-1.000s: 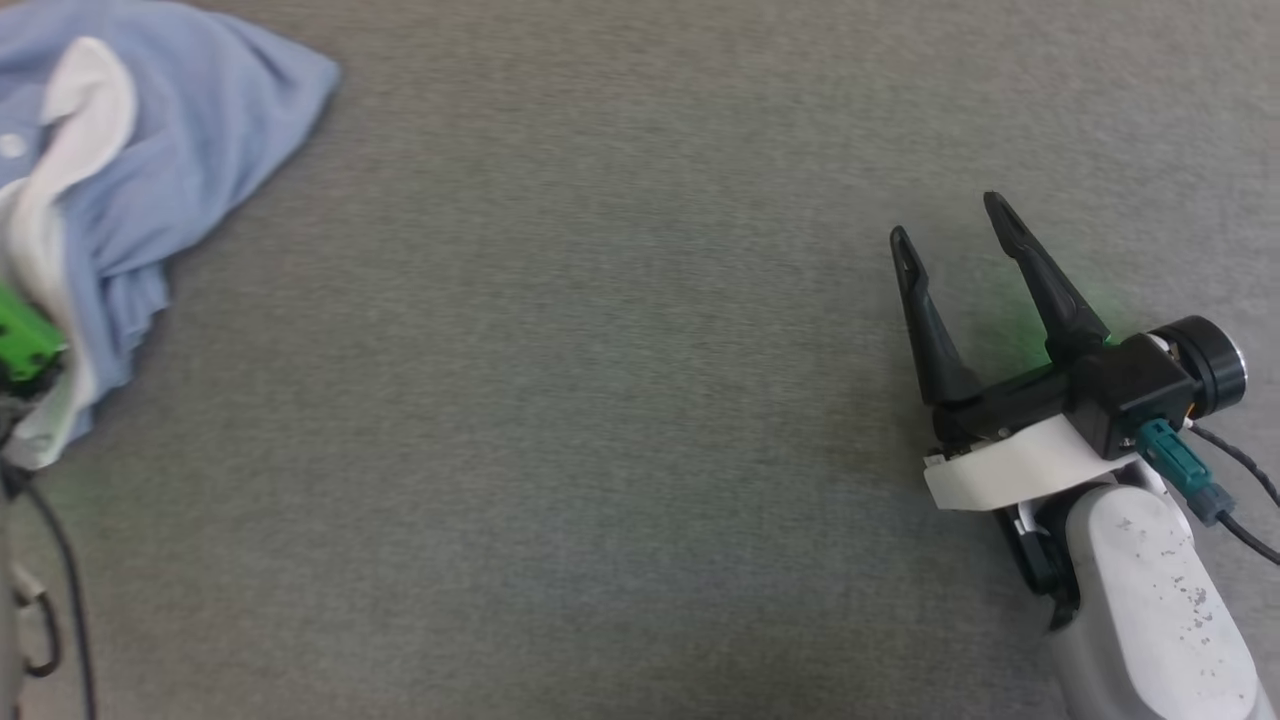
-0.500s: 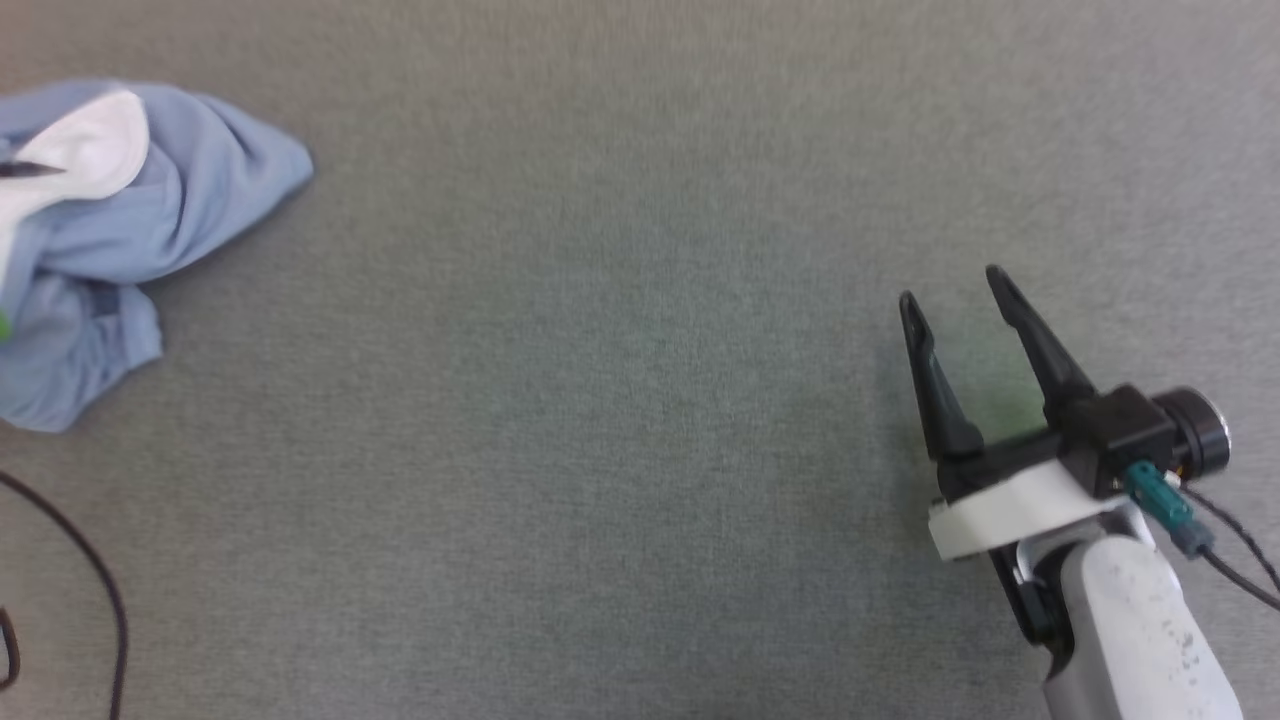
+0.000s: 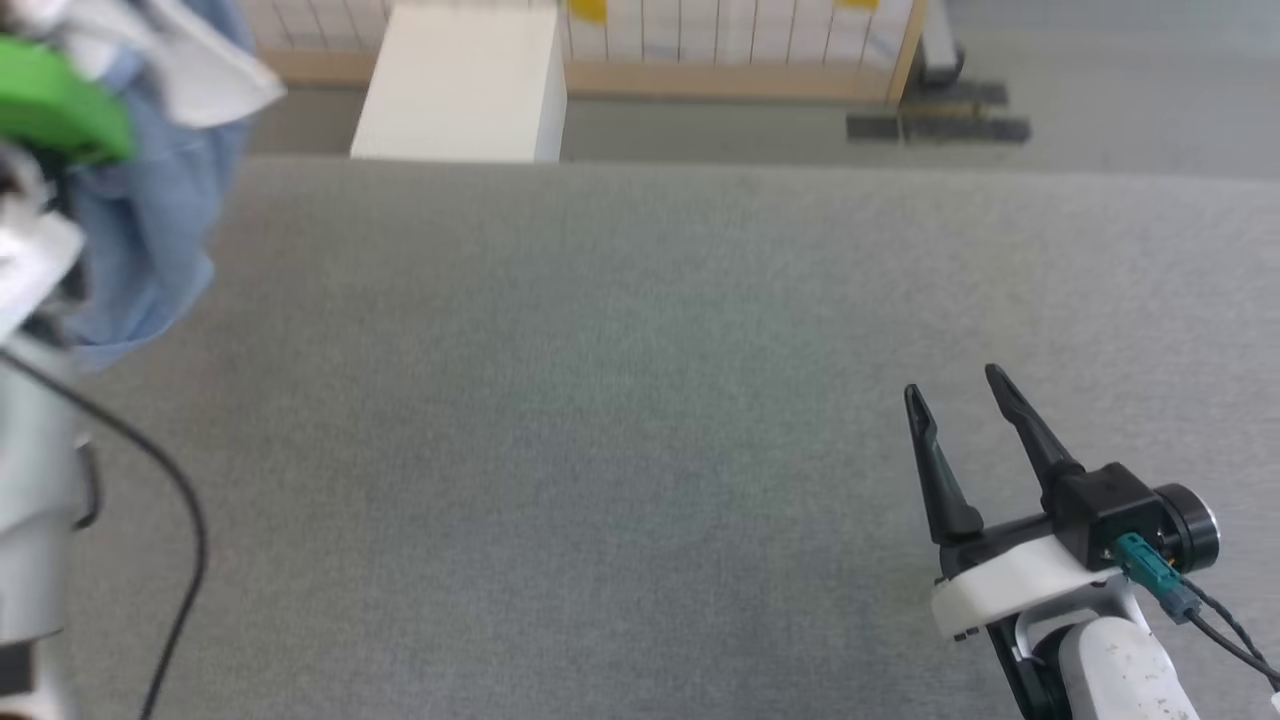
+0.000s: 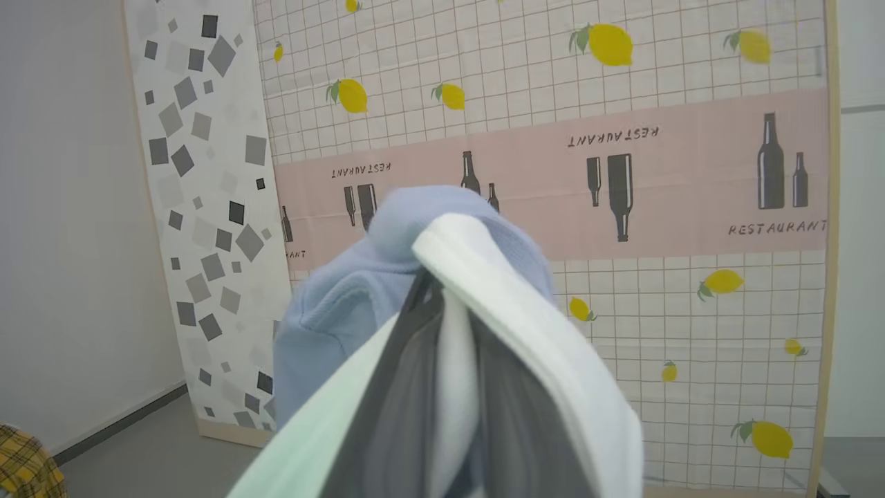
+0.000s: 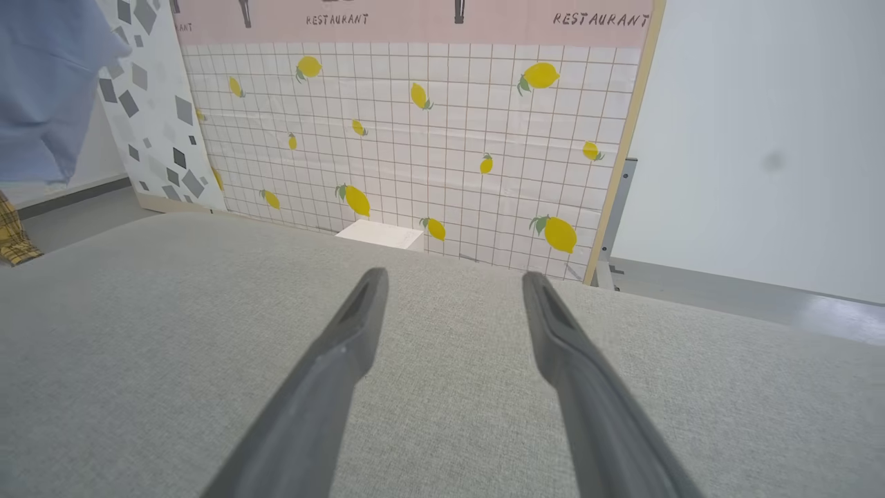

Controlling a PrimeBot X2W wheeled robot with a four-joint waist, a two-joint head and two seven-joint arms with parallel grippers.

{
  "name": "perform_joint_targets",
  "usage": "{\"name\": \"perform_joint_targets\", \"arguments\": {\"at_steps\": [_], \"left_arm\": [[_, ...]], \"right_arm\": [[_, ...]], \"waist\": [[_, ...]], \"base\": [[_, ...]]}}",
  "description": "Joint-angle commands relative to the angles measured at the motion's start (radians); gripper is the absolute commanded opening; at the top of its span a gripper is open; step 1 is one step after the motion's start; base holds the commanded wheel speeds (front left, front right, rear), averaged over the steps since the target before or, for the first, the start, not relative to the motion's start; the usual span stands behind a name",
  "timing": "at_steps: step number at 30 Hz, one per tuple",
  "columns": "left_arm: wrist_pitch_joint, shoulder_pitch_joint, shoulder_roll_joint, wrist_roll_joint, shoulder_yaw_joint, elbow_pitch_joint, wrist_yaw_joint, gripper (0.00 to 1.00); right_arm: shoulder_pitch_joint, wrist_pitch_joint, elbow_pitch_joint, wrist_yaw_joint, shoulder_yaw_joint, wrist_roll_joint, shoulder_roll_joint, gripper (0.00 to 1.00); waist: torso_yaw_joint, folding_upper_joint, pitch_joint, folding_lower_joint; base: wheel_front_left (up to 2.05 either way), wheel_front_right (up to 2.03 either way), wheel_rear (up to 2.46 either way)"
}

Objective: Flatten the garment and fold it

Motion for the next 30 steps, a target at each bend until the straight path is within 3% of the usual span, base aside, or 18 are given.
{"name": "perform_joint_targets", "arguments": {"at_steps": [1, 10, 16, 19, 23, 30], "left_arm": [[-0.009, -0.039, -0.031, 0.003, -0.021, -0.011, -0.01, 0.0], [-0.045, -0.145, -0.254, -0.07, -0.136, 0.013, -0.059, 0.0], [-0.06, -0.109, -0.403, -0.14, -0.205, 0.096, -0.073, 0.0], [-0.045, -0.066, -0.431, -0.164, -0.253, 0.166, -0.071, 0.0], [0.054, -0.002, -0.445, -0.172, -0.352, 0.31, -0.062, 0.0], [0.386, 0.085, -0.45, -0.181, -0.523, 0.613, -0.07, 0.0]], "right_arm": [[0.015, 0.006, -0.01, -0.002, -0.003, 0.0, 0.002, 1.0], [0.032, 0.036, -0.041, -0.002, 0.008, 0.008, 0.002, 1.0], [0.035, 0.048, -0.059, -0.002, 0.022, 0.007, 0.002, 1.0], [0.033, 0.051, -0.059, -0.002, 0.029, 0.012, 0.002, 1.0], [0.027, 0.053, -0.059, -0.002, 0.037, 0.012, 0.002, 1.0], [0.013, 0.044, -0.055, -0.002, 0.049, 0.024, 0.002, 1.0]], "waist": [[-0.046, 0.0, -0.099, 0.0001], [-0.153, 0.0, -0.107, 0.0001], [-0.227, 0.0, -0.092, 0.0001], [-0.257, 0.0, -0.081, 0.0001], [-0.292, 0.0, -0.064, 0.0001], [-0.326, 0.0, -0.025, 0.0001]], "base": [[0.0, 0.0, 0.0], [0.0, 0.0, 0.0], [0.0, 0.0, 0.0], [0.0, 0.0, 0.0], [0.0, 0.0, 0.0], [0.0, 0.0, 0.0]]}}
